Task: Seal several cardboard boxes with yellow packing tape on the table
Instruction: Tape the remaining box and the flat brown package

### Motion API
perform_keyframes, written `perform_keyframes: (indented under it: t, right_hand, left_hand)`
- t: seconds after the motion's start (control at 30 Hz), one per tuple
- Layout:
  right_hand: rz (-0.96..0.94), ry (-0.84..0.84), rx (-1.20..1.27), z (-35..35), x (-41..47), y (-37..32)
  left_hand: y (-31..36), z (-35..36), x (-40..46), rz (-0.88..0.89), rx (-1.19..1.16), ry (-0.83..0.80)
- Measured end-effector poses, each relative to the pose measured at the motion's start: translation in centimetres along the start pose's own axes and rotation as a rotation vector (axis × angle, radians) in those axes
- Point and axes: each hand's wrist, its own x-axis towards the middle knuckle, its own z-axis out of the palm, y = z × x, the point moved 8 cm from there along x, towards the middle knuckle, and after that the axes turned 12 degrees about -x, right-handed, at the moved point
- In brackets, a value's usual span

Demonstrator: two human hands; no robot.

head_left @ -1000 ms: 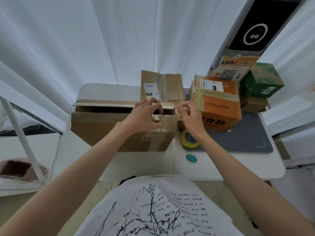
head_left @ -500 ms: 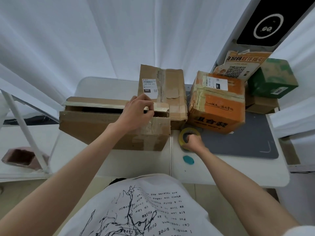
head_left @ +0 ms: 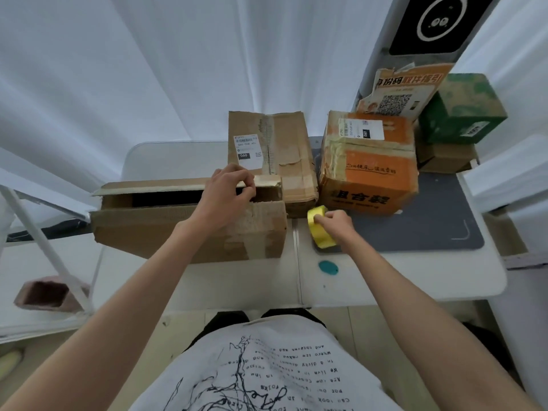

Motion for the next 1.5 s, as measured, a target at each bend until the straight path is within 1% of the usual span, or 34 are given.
perform_keyframes:
  t: [0.07, 0.13, 0.23, 0.33, 0.4, 0.47, 0.57, 0.67, 0.7, 0.83, 0.93, 1.07, 1.2, 1.37, 1.5]
  right_hand:
    - [0.104, -0.019, 0.264, -1.8, -1.5, -0.6]
    - [0.139, -0.01, 0.523, -3.6, -2.9, -1.9]
    - [0.096, 0.039, 0.927, -6.2, -5.2, -5.0]
    - [0.011, -0.01, 1.284, -7.5, -8.2, -9.0]
    - [-0.024, -0.053, 1.464, -7.6, -9.8, -11.0]
    - [-0.058, -0.092, 1.566, -7.2, -10.9, -12.5]
    - [-0.106, -0.186, 1.655, -6.4, -12.3, -14.1]
    - [-0.123, -0.258, 1.711, -5.4, -13.1, -15.1]
    - [-0.13, -0.267, 1.715, -5.1, -13.3, -15.5]
    - [-0.175, -0.275, 1.719, -4.4, -13.5, -16.5]
    - [-0.22, -0.27, 1.71, -4.3, -13.5, -16.9]
    - [-0.278, -0.282, 1.763, -4.3, -13.3, -17.3]
    - [-0.341, -0.27, 1.797, -4.5, -13.5, -17.5]
    - [-0.424, -0.252, 1.826, -5.2, -13.9, -17.8]
    - [-0.505, -0.288, 1.8, -5.3, -14.3, -18.1]
  left_hand:
    - [0.4, -0.2, 0.2, -0.008, -0.01, 0.025]
    - [1.2, -0.7, 0.3, -0.002, -0.091, 0.072]
    - [3.6, -1.1, 0.3, 0.045, -0.24, 0.121]
    - [5.9, -1.0, 0.1, 0.07, -0.307, 0.12]
    - [6.7, -0.8, -0.1, 0.046, -0.386, 0.126]
    - [6.6, -0.7, -0.3, -0.016, -0.495, 0.128]
    - [6.2, -0.7, -0.8, -0.11, -0.651, 0.091]
    - [6.4, -1.4, -1.3, -0.106, -0.733, 0.049]
    - [6.5, -1.7, -1.5, -0.101, -0.733, 0.073]
    - [6.0, -3.2, -1.9, -0.091, -0.786, 0.26]
    - [5.7, -3.4, -2.1, -0.087, -0.805, 0.319]
    - [5.8, -3.1, -2.3, -0.048, -0.807, 0.396]
    - [6.2, -2.9, -2.5, -0.012, -0.766, 0.436]
    - [7.9, -2.2, -3.1, 0.085, -0.725, 0.457]
    - [8.5, -1.7, -3.2, 0.12, -0.741, 0.454]
